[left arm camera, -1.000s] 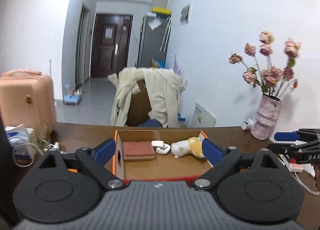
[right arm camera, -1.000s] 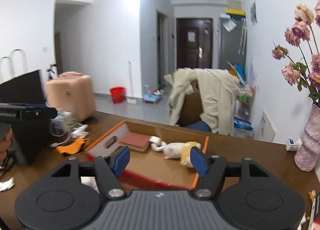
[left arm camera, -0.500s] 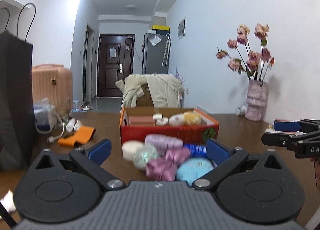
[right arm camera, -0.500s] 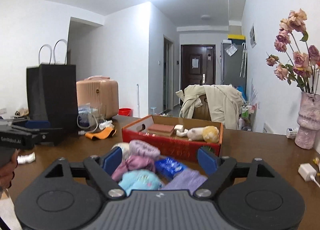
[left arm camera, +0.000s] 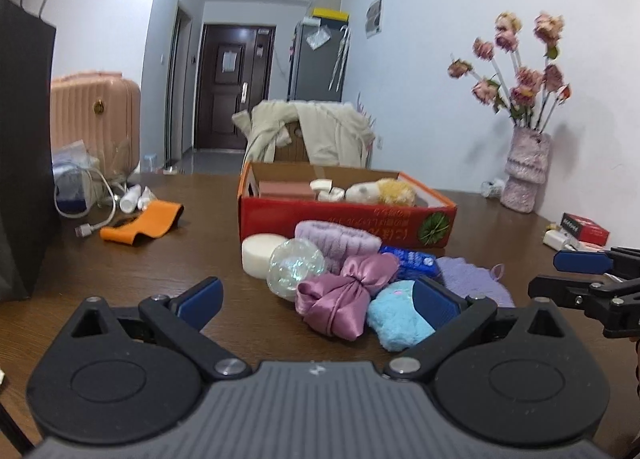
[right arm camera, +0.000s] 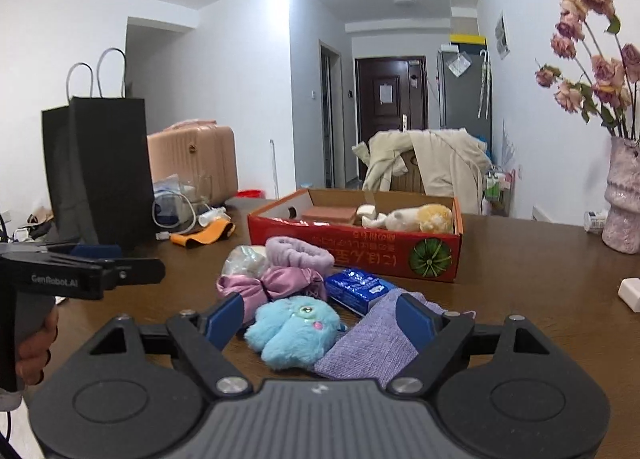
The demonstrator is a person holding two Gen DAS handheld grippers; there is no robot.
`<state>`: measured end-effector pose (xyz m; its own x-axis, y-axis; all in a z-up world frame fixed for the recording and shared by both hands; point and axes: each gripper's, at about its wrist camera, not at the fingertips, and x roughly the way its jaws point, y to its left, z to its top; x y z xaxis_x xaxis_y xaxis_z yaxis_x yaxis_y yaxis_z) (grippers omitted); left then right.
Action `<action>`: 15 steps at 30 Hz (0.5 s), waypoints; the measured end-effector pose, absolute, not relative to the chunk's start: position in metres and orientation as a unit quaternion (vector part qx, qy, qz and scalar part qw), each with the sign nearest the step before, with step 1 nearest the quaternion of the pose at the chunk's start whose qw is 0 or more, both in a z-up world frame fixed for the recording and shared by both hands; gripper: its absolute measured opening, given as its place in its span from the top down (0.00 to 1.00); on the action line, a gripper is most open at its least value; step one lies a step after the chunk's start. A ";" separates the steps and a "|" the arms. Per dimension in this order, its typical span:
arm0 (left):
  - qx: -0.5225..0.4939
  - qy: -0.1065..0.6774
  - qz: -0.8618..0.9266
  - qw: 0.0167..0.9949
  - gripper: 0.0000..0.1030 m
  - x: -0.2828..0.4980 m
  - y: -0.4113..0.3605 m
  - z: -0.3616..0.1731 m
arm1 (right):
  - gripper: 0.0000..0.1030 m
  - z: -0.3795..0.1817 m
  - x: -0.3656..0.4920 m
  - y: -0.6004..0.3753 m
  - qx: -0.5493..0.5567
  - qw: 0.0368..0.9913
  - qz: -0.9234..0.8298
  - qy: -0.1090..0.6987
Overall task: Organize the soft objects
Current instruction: 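Grasp the lavender fuzzy headband with both tools and lift it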
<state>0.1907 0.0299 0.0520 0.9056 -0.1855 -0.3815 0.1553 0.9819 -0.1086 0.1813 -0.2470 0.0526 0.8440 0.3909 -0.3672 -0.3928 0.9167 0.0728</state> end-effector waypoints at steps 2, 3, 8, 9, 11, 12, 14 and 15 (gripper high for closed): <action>-0.043 0.208 -0.087 0.973 0.00 0.206 0.031 0.049 | 0.21 0.050 0.194 -0.244 0.000 0.959 0.203 0.199; -0.045 0.209 -0.087 0.973 0.00 0.212 0.031 0.048 | 0.21 0.049 0.199 -0.243 0.000 0.958 0.203 0.203; -0.056 0.227 -0.084 0.969 0.03 0.255 0.033 0.043 | 0.22 0.043 0.227 -0.229 -0.008 0.951 0.216 0.220; -0.056 0.231 -0.083 0.968 0.04 0.265 0.034 0.043 | 0.23 0.042 0.231 -0.226 -0.011 0.950 0.218 0.222; -0.060 0.234 -0.084 0.967 0.05 0.279 0.035 0.043 | 0.27 0.040 0.246 -0.222 -0.013 0.948 0.213 0.235; -0.061 0.233 -0.087 0.967 0.05 0.286 0.033 0.043 | 0.29 0.039 0.255 -0.221 -0.007 0.948 0.209 0.241; -0.062 0.239 -0.089 0.965 0.05 0.298 0.034 0.041 | 0.30 0.038 0.271 -0.221 0.006 0.945 0.205 0.253; -0.065 0.243 -0.087 0.964 0.05 0.303 0.033 0.040 | 0.30 0.038 0.280 -0.221 0.015 0.944 0.204 0.259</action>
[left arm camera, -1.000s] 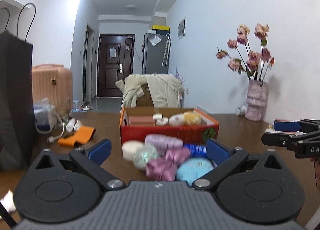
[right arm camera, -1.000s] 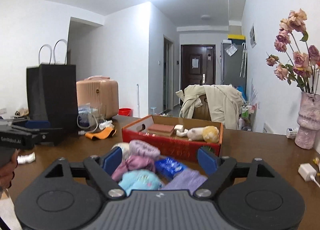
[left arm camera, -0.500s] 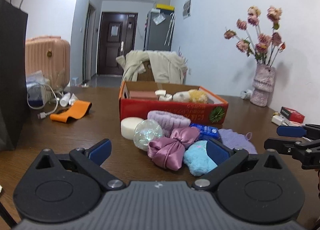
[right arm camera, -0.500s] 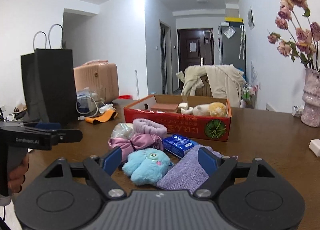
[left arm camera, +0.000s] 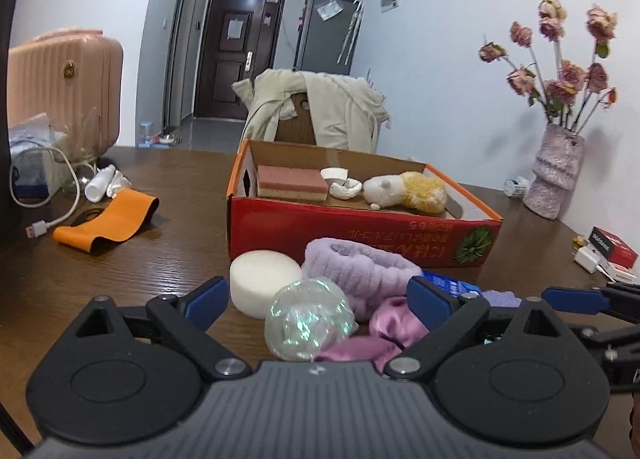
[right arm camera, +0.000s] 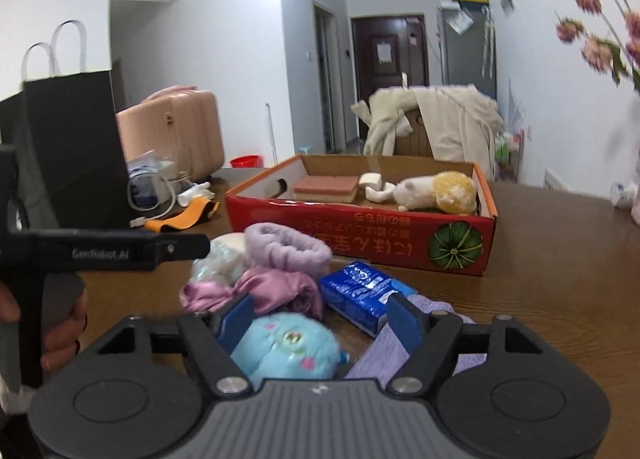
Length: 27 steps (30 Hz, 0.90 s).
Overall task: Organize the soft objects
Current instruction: 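Grasp the lavender fuzzy headband with both tools and lift it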
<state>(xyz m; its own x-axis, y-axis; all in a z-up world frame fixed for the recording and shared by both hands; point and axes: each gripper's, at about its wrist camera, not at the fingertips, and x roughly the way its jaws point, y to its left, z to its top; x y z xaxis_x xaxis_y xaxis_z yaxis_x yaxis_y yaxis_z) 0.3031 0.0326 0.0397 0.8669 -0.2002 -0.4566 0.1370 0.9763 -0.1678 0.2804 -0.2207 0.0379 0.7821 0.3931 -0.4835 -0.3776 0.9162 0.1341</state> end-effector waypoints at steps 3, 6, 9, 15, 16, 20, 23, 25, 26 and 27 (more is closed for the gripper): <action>-0.079 0.261 -0.090 0.958 0.07 0.318 0.035 0.030 | 0.33 0.037 0.304 -0.219 0.033 0.939 0.208 0.273; -0.096 0.285 -0.095 0.949 0.14 0.330 0.038 0.021 | 0.34 0.036 0.327 -0.211 0.032 0.935 0.214 0.281; -0.118 0.300 -0.103 0.941 0.19 0.336 0.045 0.013 | 0.37 0.036 0.345 -0.200 0.028 0.932 0.222 0.285; -0.135 0.286 -0.081 0.945 0.20 0.338 0.058 0.017 | 0.54 0.023 0.386 -0.187 0.078 0.916 0.229 0.321; -0.132 0.281 -0.083 0.947 0.20 0.338 0.059 0.021 | 0.55 0.020 0.390 -0.187 0.090 0.913 0.228 0.325; -0.142 0.282 -0.116 0.942 0.32 0.360 0.055 0.038 | 0.64 0.009 0.410 -0.183 0.117 0.903 0.222 0.348; -0.129 0.327 -0.131 0.927 0.62 0.390 0.046 0.034 | 0.72 0.004 0.413 -0.178 0.116 0.901 0.223 0.353; -0.124 0.340 -0.148 0.920 0.68 0.400 0.042 0.028 | 0.78 0.004 0.412 -0.177 0.112 0.902 0.222 0.353; -0.117 0.348 -0.151 0.918 0.77 0.403 0.039 0.026 | 0.84 0.004 0.412 -0.177 0.112 0.901 0.222 0.354; -0.111 0.347 -0.145 0.920 0.80 0.403 0.039 0.025 | 0.87 0.004 0.411 -0.179 0.114 0.902 0.222 0.353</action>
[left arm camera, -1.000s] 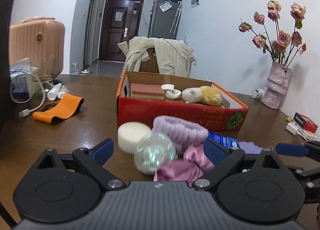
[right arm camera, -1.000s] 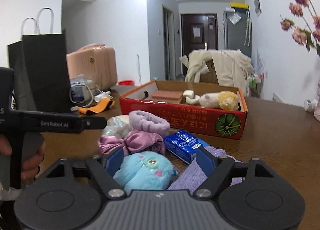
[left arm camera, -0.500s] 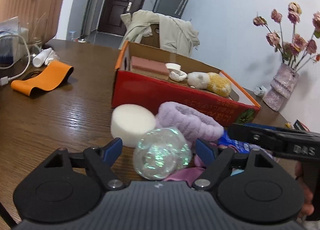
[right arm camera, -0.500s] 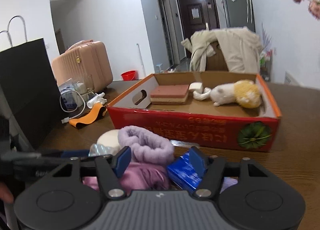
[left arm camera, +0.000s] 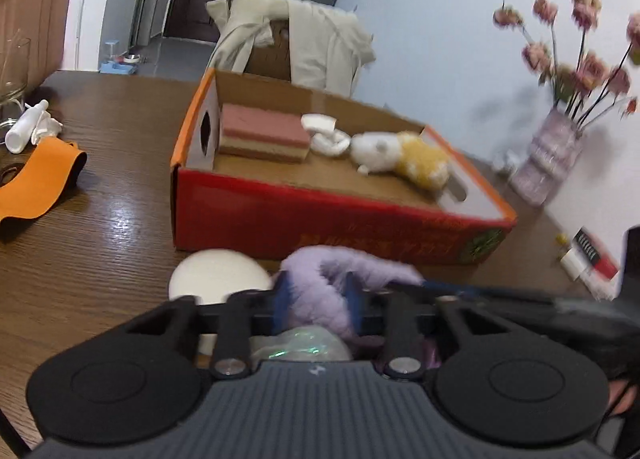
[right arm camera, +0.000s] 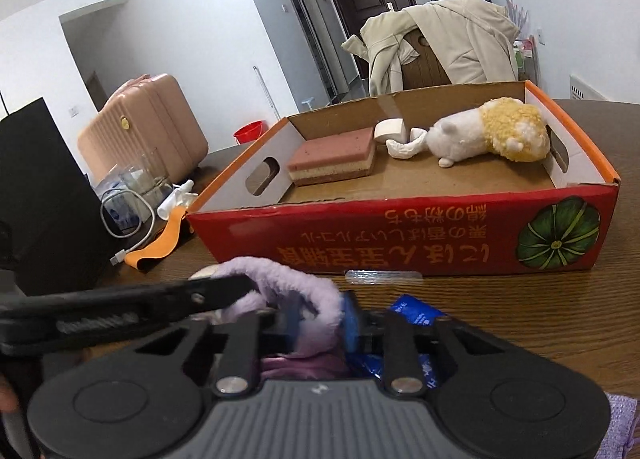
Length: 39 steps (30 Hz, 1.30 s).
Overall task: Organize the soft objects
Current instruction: 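Grasp the lavender fuzzy headband with both tools and lift it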
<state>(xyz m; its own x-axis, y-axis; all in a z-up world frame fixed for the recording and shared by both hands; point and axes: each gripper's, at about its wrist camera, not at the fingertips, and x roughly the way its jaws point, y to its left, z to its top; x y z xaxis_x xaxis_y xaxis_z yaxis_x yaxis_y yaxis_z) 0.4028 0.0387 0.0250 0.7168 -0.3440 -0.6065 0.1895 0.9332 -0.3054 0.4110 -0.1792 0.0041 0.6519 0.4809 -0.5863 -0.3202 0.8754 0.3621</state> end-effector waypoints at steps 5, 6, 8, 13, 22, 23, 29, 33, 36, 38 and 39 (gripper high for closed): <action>-0.134 0.300 -0.157 0.931 0.86 0.375 0.045 0.055 | 0.91 0.028 0.394 -0.188 0.112 0.913 0.230 0.317; -0.131 0.284 -0.162 0.936 0.86 0.366 0.043 0.064 | 0.91 0.039 0.386 -0.191 0.111 0.918 0.234 0.302; -0.126 0.251 -0.171 0.944 0.86 0.343 0.039 0.084 | 0.91 0.057 0.369 -0.196 0.101 0.926 0.239 0.273; -0.134 0.221 -0.192 0.947 0.86 0.283 0.033 0.095 | 0.91 0.093 0.301 -0.203 0.031 0.942 0.269 0.199; -0.146 0.256 -0.195 0.935 0.87 0.210 0.022 0.055 | 0.91 0.063 0.217 -0.210 0.003 0.934 0.276 0.227; -0.143 0.255 -0.196 0.936 0.87 0.205 0.021 0.054 | 0.91 0.061 0.212 -0.210 0.006 0.934 0.275 0.227; -0.092 0.253 -0.194 0.943 0.85 0.181 0.013 0.033 | 0.91 0.038 0.185 -0.209 -0.010 0.932 0.270 0.241; -0.067 0.278 -0.187 0.940 0.86 0.177 0.011 0.011 | 0.91 0.019 0.171 -0.203 -0.034 0.926 0.275 0.258; -0.075 0.270 -0.190 0.941 0.86 0.173 0.013 0.014 | 0.91 0.016 0.164 -0.203 -0.032 0.924 0.278 0.261; -0.072 0.268 -0.192 0.941 0.86 0.173 0.012 0.017 | 0.91 0.017 0.162 -0.201 -0.030 0.925 0.276 0.259; -0.070 0.267 -0.193 0.941 0.86 0.173 0.012 0.018 | 0.91 0.018 0.162 -0.201 -0.030 0.926 0.275 0.258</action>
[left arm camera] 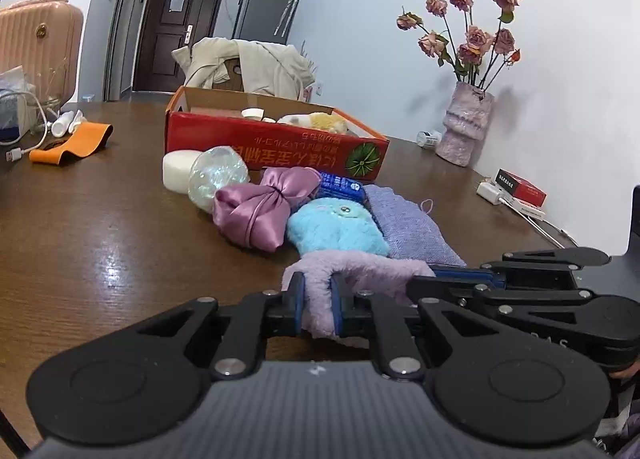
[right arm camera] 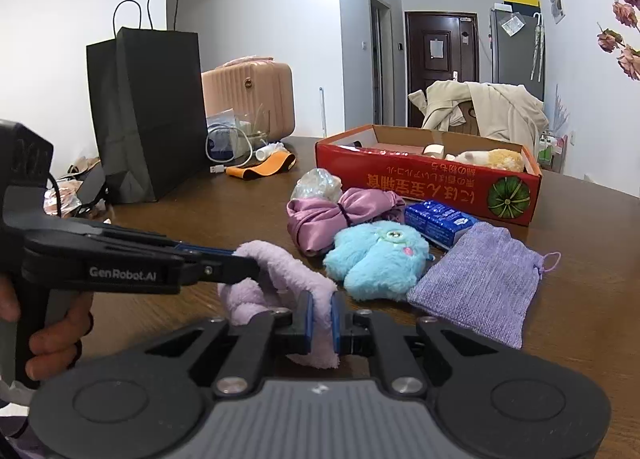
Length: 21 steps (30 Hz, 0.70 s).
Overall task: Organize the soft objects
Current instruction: 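Carry the headband into the red box and open both tools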
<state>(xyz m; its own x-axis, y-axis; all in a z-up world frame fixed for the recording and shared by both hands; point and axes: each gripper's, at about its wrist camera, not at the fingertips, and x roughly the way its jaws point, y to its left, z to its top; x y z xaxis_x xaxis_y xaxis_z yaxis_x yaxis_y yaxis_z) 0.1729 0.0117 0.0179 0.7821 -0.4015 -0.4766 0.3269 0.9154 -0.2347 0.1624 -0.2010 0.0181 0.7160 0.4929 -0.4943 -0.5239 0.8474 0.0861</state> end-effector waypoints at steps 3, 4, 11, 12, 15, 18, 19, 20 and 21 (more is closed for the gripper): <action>-0.071 0.265 -0.196 0.941 0.87 0.174 0.010 0.022 | 0.91 0.021 0.165 -0.202 -0.027 0.928 0.270 0.256; -0.073 0.263 -0.198 0.942 0.87 0.176 0.010 0.025 | 0.91 0.022 0.167 -0.203 -0.026 0.927 0.270 0.258; -0.070 0.239 -0.202 0.947 0.88 0.192 0.012 0.051 | 0.91 0.044 0.189 -0.208 -0.019 0.933 0.267 0.239; -0.071 0.238 -0.202 0.947 0.88 0.194 0.013 0.052 | 0.91 0.047 0.192 -0.208 -0.019 0.934 0.267 0.238; -0.076 0.239 -0.203 0.946 0.88 0.200 0.014 0.053 | 0.91 0.051 0.198 -0.206 -0.024 0.934 0.266 0.236; -0.080 0.246 -0.204 0.944 0.88 0.205 0.017 0.053 | 0.91 0.051 0.204 -0.206 -0.020 0.933 0.268 0.240; -0.081 0.245 -0.205 0.944 0.88 0.206 0.018 0.055 | 0.91 0.051 0.206 -0.206 -0.019 0.933 0.269 0.241; -0.082 0.245 -0.206 0.944 0.88 0.209 0.020 0.058 | 0.91 0.053 0.208 -0.206 -0.017 0.932 0.270 0.241; -0.085 0.245 -0.208 0.943 0.88 0.214 0.022 0.063 | 0.91 0.056 0.211 -0.205 -0.014 0.931 0.272 0.242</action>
